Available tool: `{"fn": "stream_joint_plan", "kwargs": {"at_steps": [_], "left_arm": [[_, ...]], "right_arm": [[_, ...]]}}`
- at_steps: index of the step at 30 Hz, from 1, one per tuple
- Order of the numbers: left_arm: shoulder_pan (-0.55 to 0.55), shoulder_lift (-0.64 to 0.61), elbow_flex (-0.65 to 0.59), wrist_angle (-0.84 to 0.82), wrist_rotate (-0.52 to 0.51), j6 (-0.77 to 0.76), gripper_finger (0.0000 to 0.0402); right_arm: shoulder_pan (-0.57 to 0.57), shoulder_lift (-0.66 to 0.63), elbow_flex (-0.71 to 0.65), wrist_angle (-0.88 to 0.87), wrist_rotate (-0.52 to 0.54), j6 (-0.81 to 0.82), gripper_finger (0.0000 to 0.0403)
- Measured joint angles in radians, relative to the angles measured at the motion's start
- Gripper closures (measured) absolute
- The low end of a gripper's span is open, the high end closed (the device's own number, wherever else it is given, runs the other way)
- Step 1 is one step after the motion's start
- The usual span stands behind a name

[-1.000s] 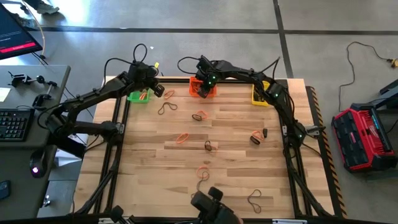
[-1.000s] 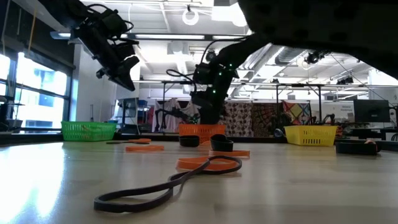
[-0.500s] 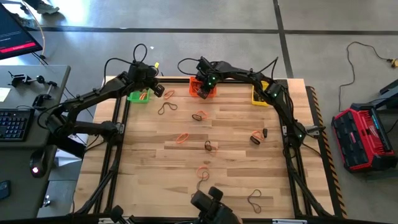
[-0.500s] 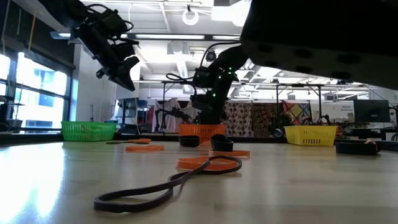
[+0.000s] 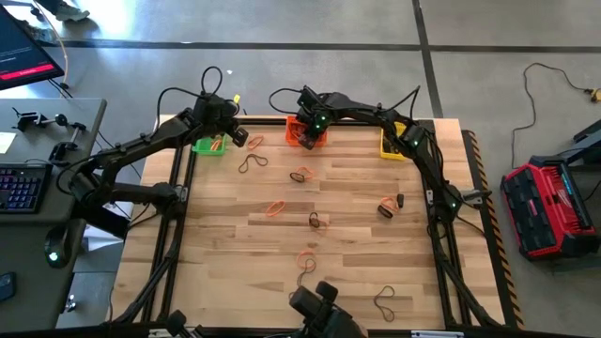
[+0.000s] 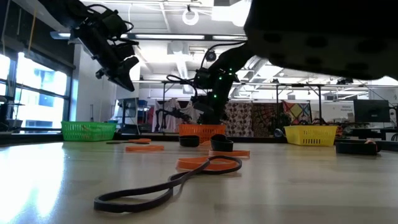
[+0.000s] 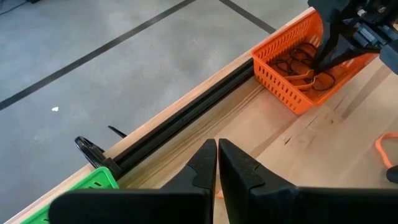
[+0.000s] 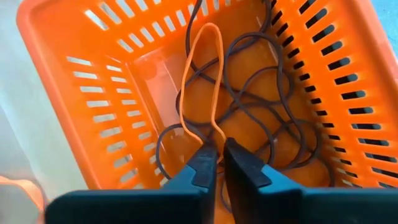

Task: Sort rubber bands into baskets
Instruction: Remove the orange rubber band from the orange basket to the green bin

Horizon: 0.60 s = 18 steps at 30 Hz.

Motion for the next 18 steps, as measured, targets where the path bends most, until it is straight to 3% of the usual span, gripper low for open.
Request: {"fn": "stream_joint_plan", "kwargs": {"at_steps": [3,13,18], "left_arm": [[0.000,0.000,0.000,-0.008,0.000,0.000,0.0394],[0.000,0.000,0.000,-0.010,0.000,0.012,0.0394],[0.000,0.000,0.000,-0.010,0.000,0.011,0.0394]], "right_arm": [[-0.004,0.000,0.002,-0.004,0.000,-0.011,0.0399],[0.002,-0.003,0.094,-0.107,-0.001,-0.052,0.0403],[0.006,-0.003,0.073,-0.104,-0.001,-0.047,0.0382]]}}
